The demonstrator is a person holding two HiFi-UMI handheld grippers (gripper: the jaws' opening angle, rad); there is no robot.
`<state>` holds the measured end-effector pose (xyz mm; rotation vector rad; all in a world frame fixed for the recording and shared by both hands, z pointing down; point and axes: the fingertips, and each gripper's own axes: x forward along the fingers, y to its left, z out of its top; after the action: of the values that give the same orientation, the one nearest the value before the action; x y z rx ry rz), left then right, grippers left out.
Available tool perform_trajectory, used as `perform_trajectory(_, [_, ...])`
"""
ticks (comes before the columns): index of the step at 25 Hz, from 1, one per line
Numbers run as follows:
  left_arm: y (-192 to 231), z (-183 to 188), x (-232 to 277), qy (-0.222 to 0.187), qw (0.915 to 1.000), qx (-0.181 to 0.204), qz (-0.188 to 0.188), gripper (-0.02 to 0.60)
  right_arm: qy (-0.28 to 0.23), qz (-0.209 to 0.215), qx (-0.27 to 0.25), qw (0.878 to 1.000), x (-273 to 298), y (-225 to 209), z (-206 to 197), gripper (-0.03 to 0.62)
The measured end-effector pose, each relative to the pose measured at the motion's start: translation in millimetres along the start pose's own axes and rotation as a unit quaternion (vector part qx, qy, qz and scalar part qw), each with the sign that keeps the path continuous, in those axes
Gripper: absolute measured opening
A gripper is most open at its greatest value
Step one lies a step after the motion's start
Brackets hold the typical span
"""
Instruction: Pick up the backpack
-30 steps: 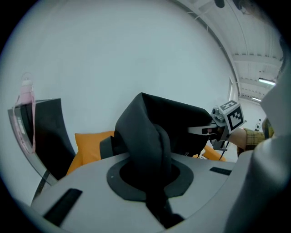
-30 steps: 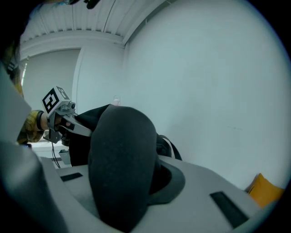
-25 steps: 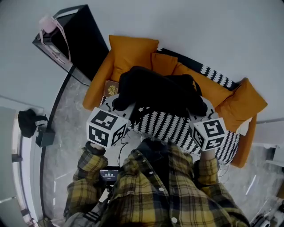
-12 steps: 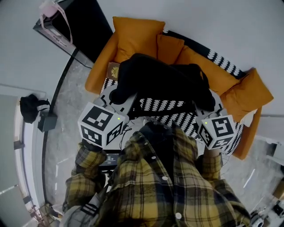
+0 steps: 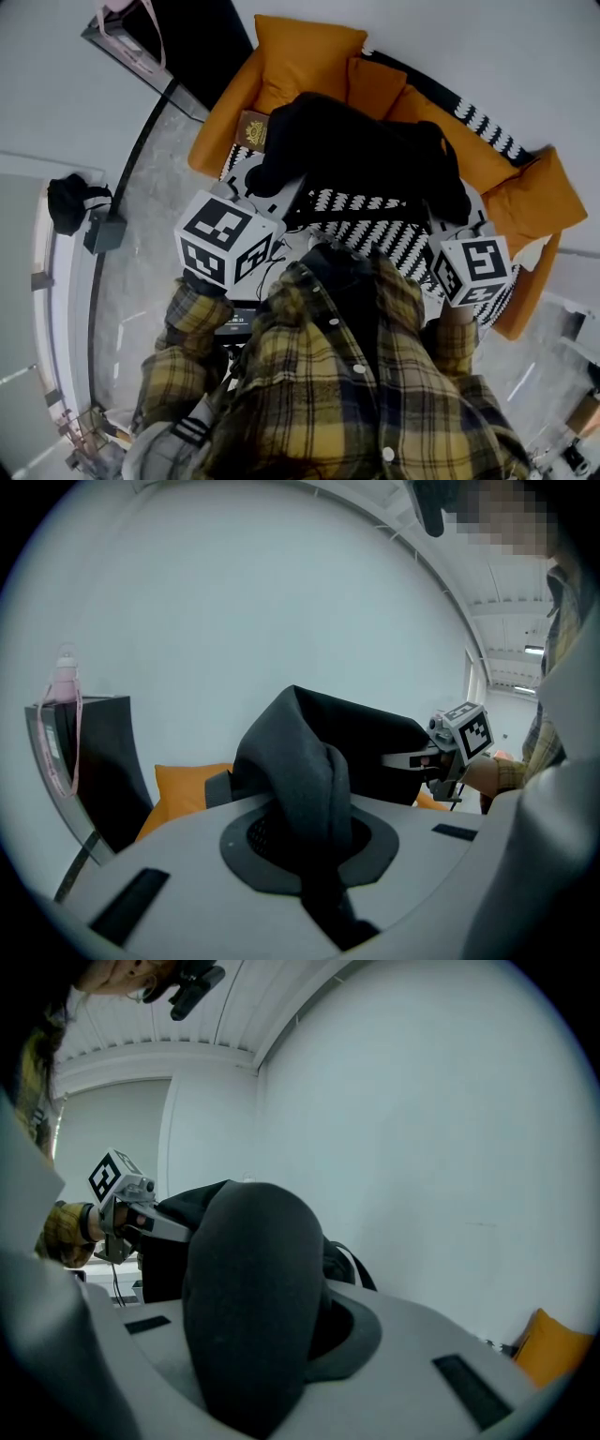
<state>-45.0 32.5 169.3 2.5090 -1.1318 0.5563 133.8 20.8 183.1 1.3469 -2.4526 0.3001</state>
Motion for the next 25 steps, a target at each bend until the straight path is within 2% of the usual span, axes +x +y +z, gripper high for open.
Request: perform_trajectory(25, [-3.8,0.1,5.1,-0.005,0.9999,0.003,0.009,0.038,0.008,0.002,0.005,1.000,-1.7,-3.4,-8.5,0.032])
